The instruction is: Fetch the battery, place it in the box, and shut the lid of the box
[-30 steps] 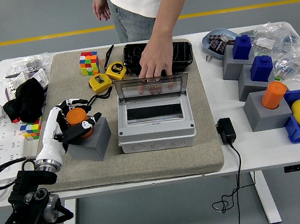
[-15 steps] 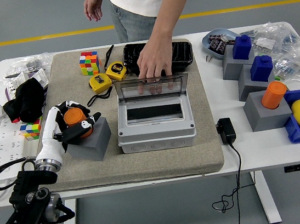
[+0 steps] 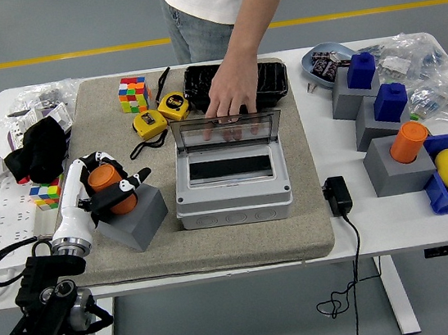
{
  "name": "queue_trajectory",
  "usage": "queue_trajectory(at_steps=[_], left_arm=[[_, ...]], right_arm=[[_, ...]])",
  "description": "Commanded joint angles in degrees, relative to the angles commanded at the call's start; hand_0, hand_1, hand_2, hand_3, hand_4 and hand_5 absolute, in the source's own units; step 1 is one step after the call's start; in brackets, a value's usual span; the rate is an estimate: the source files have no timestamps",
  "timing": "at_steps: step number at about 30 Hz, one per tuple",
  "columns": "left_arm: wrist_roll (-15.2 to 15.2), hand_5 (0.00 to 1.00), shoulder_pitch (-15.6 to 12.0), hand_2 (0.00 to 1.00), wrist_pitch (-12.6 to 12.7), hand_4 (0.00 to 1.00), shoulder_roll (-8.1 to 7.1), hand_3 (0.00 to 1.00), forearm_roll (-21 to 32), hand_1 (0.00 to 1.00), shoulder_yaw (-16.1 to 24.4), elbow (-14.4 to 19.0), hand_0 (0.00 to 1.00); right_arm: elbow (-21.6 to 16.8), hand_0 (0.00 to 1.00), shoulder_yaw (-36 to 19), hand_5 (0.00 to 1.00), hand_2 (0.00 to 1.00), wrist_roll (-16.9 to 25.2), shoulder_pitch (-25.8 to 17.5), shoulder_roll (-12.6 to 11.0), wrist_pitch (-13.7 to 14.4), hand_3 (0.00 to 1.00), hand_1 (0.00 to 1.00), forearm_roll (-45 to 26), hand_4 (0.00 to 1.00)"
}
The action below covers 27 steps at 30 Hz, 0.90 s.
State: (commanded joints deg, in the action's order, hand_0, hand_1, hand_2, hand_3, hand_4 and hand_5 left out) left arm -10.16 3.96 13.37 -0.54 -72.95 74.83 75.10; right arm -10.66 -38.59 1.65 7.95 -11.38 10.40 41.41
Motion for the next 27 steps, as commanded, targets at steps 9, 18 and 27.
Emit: queue_trajectory(at_steps=[9, 18, 27], left_arm=[[-3.02, 0.096, 0.46, 0.032, 2.94, 0.998, 0.00, 0.020, 5.34, 0.002, -0.12, -0.52, 0.064], [-3.73, 0.159, 1.11, 0.008, 4.05, 0.998, -0.04, 0.002, 5.49, 0.002, -0.26, 0.69, 0.043], [-3.62, 0.165, 2.08, 0.006, 4.88, 0.998, -0.48, 0.002, 3.19, 0.002, -0.79, 3.46, 0.038]], right_arm=[[-0.05, 0.867, 0.43, 0.998, 0.790, 0.00, 0.00, -0.10, -0.05, 0.784, 0.839, -0.16, 0.998], [-0.08, 0.867, 0.75, 0.998, 0.789, 0.03, -0.14, -0.12, -0.12, 0.783, 0.838, -0.42, 0.998], [-0.05, 0.866, 0.74, 0.998, 0.789, 0.04, -0.04, -0.13, -0.12, 0.784, 0.838, -0.49, 0.998]])
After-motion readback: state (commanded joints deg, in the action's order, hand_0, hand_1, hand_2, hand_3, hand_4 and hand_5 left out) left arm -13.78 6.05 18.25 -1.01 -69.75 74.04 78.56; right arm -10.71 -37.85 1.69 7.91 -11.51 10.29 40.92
